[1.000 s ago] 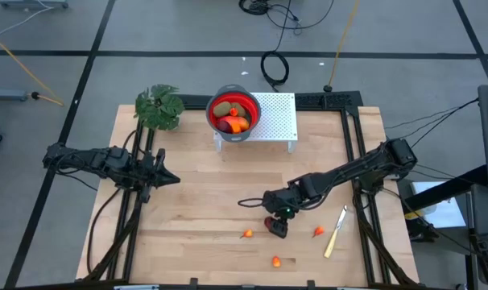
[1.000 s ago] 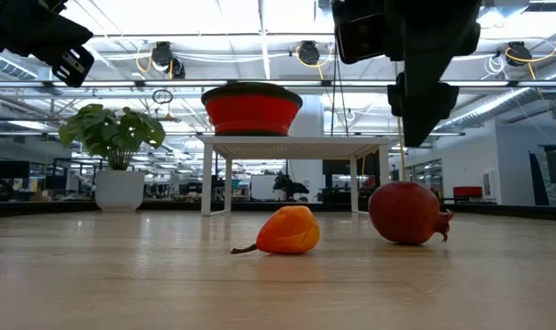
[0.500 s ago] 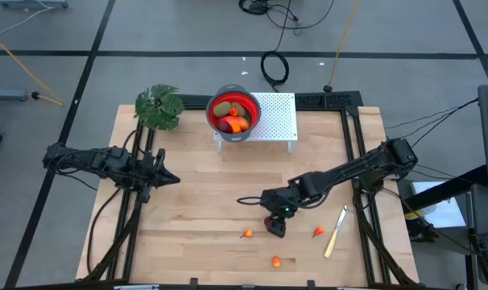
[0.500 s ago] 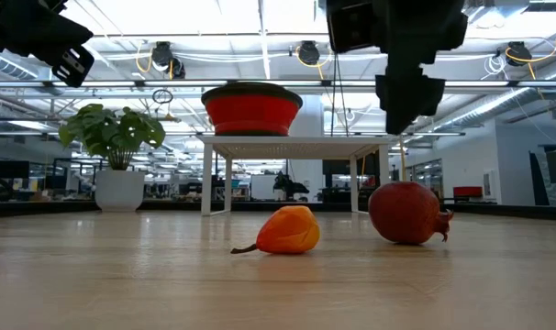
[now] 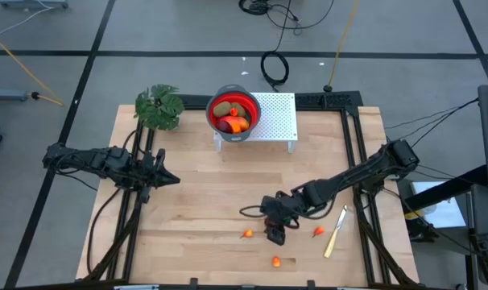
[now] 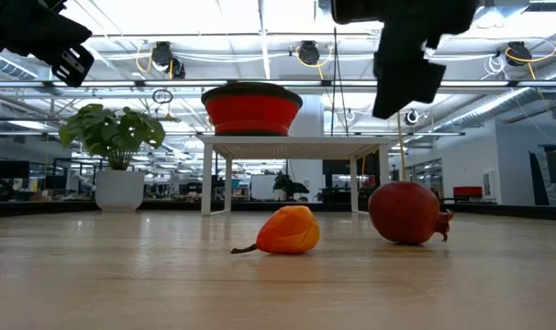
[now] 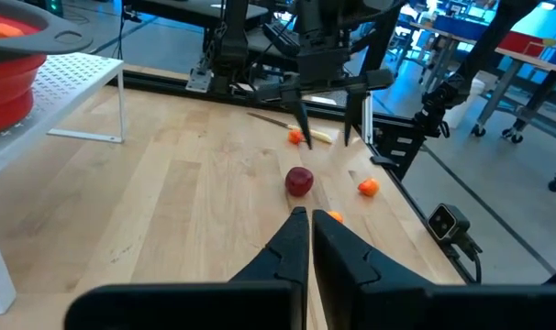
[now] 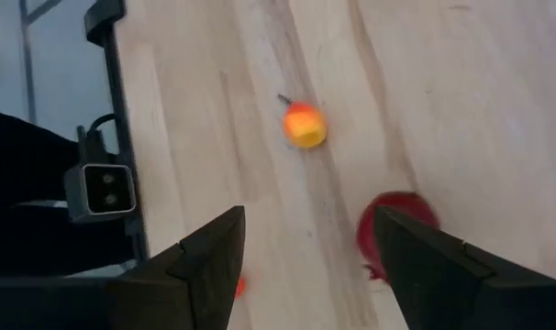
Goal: Pick & Place Fruit
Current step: Put the pomegranate into the red strainer bowl
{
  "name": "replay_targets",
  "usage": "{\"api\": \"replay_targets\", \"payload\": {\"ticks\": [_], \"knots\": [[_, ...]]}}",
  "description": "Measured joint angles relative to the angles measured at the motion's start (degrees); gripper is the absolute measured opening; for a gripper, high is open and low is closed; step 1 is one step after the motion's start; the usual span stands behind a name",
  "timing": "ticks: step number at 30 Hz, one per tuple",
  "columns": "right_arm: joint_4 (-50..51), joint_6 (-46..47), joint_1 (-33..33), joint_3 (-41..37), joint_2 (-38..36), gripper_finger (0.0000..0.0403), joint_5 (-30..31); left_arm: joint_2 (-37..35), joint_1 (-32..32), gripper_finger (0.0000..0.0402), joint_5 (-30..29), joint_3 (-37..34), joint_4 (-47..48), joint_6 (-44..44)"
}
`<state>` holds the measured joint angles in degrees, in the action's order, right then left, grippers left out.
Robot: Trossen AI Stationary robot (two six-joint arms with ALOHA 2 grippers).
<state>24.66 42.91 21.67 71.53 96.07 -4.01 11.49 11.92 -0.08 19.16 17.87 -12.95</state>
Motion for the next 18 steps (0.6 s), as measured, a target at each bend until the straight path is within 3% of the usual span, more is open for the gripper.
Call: {"api": "replay_targets", "payload": {"ticks": [10, 18], "knots": [[2.36, 1.81, 2.78, 0.06, 0.04, 0.0231, 8.51, 0.0, 0.0, 0.001, 0.0, 0.0, 0.03, 0.15], [3.53, -2.51, 2.56, 0.08, 3.41, 0.0235, 8.93, 0.0, 0.0, 0.0007, 0.0, 0.0, 0.09, -0.13]]}}
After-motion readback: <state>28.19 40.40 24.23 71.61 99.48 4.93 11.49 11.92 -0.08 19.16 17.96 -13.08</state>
